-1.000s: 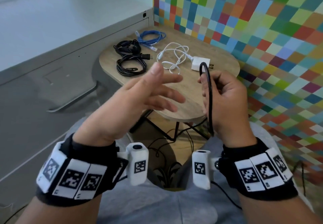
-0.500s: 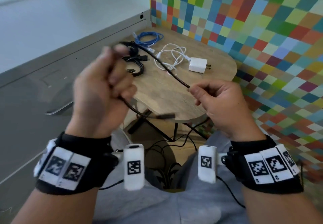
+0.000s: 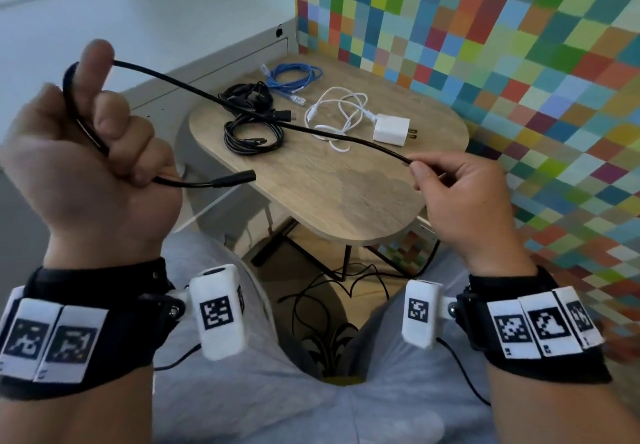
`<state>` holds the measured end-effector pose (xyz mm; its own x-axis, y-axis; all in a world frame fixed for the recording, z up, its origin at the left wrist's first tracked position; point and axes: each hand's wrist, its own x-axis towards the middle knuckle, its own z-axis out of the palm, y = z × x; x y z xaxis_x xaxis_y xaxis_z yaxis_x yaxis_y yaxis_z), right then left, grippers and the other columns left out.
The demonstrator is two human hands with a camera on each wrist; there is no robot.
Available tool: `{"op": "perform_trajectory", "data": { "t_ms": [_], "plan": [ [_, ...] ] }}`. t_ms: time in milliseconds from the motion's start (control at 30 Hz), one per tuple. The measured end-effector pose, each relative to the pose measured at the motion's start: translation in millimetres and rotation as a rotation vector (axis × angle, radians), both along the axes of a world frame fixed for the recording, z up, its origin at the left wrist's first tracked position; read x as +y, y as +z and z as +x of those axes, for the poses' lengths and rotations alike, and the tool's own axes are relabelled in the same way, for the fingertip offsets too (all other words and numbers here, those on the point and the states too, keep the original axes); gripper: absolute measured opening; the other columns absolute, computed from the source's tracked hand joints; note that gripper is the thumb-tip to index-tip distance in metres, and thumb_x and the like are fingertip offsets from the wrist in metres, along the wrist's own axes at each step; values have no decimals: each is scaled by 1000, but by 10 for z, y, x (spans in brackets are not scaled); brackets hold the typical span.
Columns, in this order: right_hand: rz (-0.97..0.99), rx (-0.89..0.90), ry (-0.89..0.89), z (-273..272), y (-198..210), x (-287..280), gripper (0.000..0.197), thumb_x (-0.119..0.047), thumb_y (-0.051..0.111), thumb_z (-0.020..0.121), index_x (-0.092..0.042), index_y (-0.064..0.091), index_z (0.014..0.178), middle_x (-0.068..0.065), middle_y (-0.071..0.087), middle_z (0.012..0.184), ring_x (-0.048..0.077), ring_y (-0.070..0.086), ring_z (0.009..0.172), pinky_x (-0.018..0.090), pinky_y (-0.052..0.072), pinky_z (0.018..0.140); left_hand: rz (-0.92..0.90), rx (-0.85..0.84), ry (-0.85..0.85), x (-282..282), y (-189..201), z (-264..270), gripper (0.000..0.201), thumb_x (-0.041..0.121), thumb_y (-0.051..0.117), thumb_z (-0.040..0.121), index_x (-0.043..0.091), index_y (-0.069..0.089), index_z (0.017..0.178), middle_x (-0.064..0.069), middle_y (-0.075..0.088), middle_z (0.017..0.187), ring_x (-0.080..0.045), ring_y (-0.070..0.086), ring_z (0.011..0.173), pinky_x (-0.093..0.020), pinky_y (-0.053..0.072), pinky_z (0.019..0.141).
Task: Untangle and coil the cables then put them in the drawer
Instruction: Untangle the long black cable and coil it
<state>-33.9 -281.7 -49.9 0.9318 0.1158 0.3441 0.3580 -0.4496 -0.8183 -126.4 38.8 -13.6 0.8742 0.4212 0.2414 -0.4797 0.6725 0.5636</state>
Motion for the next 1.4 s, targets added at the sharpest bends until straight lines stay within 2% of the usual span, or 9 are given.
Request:
{"op": "perform_trajectory", "data": {
  "t_ms": [167,333,467,633,767,1000,1067,1200,1400],
  "plan": [
    [-234,-10,110,-164,-12,201,18,-20,68,98,-29,81,108,-16,74,95,-5,64,79,18,51,69,541,295,371,-604,134,18,29,22,39,108,20,67,102,4,37,58,-13,22,45,-25,19,42],
    [-353,-80,313,-346,5,379,15,-25,73,93,-29,82,104,-16,76,94,7,69,86,39,59,76,1395,361,364,-895,-51,29,26,30,44,105,37,69,109,16,72,71,-6,62,56,-30,54,59],
    [-162,-137,410,-454,89,425,11,-19,79,90,-27,84,96,-16,78,88,4,71,79,33,57,69,1754,350,256,-1027,-99,34,33,37,42,104,37,71,119,19,73,77,-1,66,72,-29,55,67],
    [1,-168,325,-414,134,305,20,-26,91,78,-24,78,93,-17,68,80,0,57,62,9,39,60,1661,381,-62,-1006,-75,35,37,34,45,106,45,60,74,16,50,53,-5,45,50,-30,35,54],
    [-69,-157,413,-325,163,224,40,-40,82,86,-28,74,124,-10,62,108,1,59,86,13,41,71,1231,356,-351,-957,-76,14,43,36,49,102,4,64,78,7,36,50,-12,25,46,-25,25,45],
    [81,-157,299,-306,113,227,5,-33,71,96,-30,74,94,-9,68,73,16,60,63,31,49,56,1104,385,-334,-887,-169,100,42,35,47,106,10,66,77,-6,41,55,-10,39,47,-19,37,56],
    [125,-122,251,-255,78,245,3,-34,71,95,-33,73,93,-10,69,73,13,64,65,27,53,61,989,401,-334,-907,-220,130,43,29,41,111,7,61,81,1,38,55,-11,40,49,-26,45,71],
    [133,-39,180,-123,-21,288,6,-27,71,99,-26,77,100,-10,73,74,7,70,73,20,53,69,572,441,-376,-1049,-270,168,41,27,35,111,8,65,89,2,26,60,-13,25,47,-29,41,53],
    [128,109,199,-38,-78,268,14,-25,66,102,-20,79,103,-5,73,74,1,65,67,14,50,67,394,387,-358,-1076,-335,228,46,34,32,111,12,70,96,5,23,56,-10,24,44,-30,33,60]
  ]
}}
